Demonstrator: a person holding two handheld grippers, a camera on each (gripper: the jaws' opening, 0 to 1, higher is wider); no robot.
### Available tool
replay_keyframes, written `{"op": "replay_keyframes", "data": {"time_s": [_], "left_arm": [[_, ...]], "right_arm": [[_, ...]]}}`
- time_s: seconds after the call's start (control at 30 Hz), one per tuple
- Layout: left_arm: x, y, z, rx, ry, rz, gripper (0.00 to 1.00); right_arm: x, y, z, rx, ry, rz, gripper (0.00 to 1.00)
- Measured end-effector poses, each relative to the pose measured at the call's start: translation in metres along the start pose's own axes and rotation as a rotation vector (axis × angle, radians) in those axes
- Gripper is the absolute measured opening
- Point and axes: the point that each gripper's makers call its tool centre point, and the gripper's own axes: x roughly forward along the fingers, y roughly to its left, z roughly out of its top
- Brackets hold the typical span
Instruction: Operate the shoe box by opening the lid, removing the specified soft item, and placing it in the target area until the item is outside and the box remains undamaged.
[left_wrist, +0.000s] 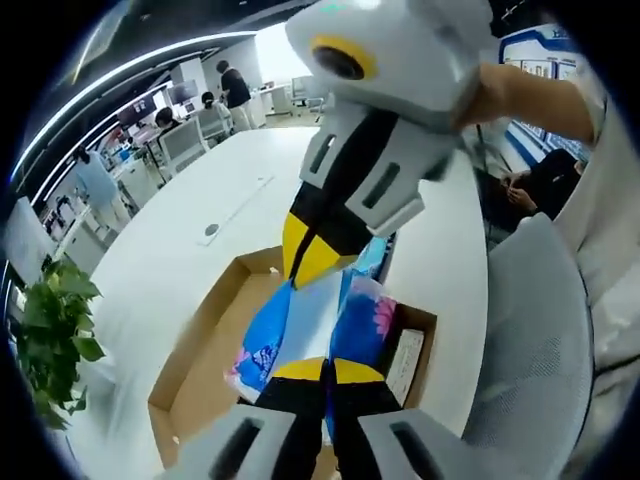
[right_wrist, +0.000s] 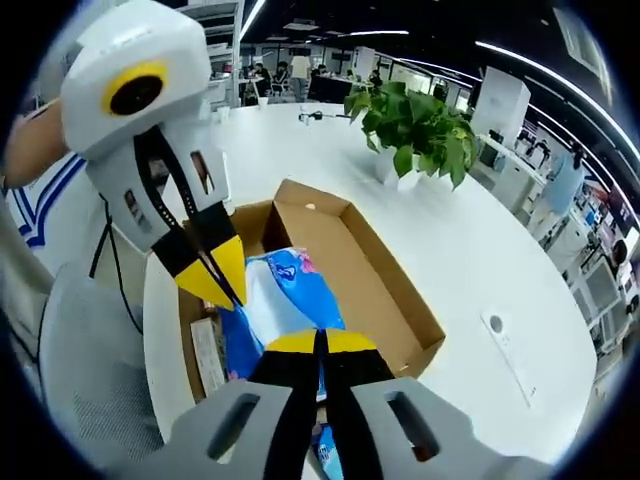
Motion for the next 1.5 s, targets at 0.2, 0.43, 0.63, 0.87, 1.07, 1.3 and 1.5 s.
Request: {"op": "replay_keyframes", "data": {"time_s": [0.2, 0.43, 0.63, 0.87, 1.07, 1.3, 1.5], "left_arm": [[-0.009, -0.003, 0.02, -0.012, -0.014, 0.023, 0.0], [-0.009, -0.01, 0.044, 0.024, -0.039, 0.043, 0.0], [0.0, -0.019, 0.066, 0.044, -0.061, 0.029, 0.0], [0.013, -0.03, 0.088, 0.076, -0.076, 0.001, 0.0], [0.025, -0.04, 0.107, 0.102, -0.087, -0.025, 0.0], [0.042, -0.054, 0.124, 0.133, -0.086, -0.063, 0.0], [0.056, -0.062, 0.138, 0.14, -0.094, -0.085, 0.0]], "right_arm": [[-0.018, -0.004, 0.004, -0.02, -0.02, -0.001, 0.0], [-0.04, -0.015, 0.0, -0.008, -0.044, -0.016, 0.0], [-0.056, -0.024, -0.01, -0.003, -0.044, -0.03, 0.0], [-0.078, -0.037, -0.028, 0.02, -0.039, -0.048, 0.0], [-0.093, -0.046, -0.047, 0.058, -0.035, -0.059, 0.0], [-0.106, -0.053, -0.066, 0.079, -0.022, -0.067, 0.0], [-0.116, -0.063, -0.08, 0.097, -0.012, -0.08, 0.0]]}}
